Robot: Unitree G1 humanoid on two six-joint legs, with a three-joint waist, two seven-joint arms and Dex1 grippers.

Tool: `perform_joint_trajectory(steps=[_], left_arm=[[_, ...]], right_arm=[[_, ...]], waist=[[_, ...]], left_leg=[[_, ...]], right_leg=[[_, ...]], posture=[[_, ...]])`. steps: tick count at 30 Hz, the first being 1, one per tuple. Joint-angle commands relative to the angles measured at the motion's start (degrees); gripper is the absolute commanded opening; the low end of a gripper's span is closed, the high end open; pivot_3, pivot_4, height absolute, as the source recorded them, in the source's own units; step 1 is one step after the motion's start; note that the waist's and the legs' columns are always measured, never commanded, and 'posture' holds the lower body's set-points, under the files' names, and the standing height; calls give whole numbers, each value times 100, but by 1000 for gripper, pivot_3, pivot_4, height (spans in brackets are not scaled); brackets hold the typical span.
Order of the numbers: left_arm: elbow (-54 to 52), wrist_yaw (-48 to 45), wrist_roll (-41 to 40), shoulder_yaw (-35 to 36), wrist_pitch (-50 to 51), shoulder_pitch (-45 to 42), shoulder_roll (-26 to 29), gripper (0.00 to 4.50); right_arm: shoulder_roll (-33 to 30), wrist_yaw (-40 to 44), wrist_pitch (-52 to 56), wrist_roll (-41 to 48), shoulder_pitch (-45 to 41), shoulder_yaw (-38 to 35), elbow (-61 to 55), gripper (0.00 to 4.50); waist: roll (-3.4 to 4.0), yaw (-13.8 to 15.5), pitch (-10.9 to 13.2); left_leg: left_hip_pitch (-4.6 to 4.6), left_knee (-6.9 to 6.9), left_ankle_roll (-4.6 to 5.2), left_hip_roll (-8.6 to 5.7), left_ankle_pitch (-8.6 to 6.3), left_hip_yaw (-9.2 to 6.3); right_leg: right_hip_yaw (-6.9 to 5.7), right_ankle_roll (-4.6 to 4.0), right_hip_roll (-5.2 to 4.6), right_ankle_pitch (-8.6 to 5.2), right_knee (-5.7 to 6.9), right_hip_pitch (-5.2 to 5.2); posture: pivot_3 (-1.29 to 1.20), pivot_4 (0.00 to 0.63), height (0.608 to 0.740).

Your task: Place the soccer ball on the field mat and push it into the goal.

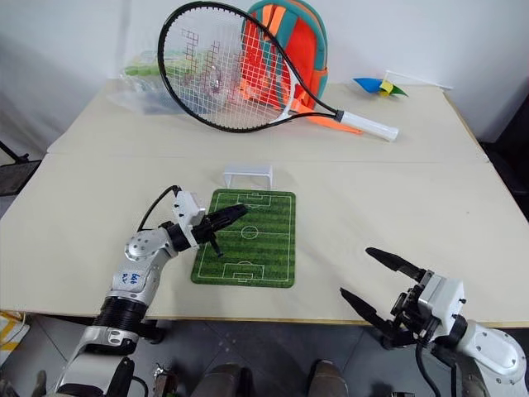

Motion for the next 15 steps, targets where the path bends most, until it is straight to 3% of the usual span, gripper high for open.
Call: perform_joint_trajectory(steps=[1,6,15], left_arm=[[-530,-273,-449,555,375,660,558,25],[-1480,163,-698,1346,960,2085,1054,25],[-2481,1632,-631,2308,1020,3033,606,25]], right_arm=[[186,-216,-59,34,-22,143,-164,4500],[515,-670,-151,4,-421,120,147,4500],[673,-469,-664,-204,-974,355,1077,4500]], waist=[[8,-48,0],[8,-34,0],[8,97,0]], left_leg=[[3,-3,-1,1,0,1],[1,5,1,2,-3,1],[1,7,2,0,-6,0]], right_leg=[[0,-1,0,-1,3,0],[4,-1,-3,0,4,0],[5,-2,-4,0,5,-1]], posture=[[0,150,740],[0,150,740],[0,150,740]])
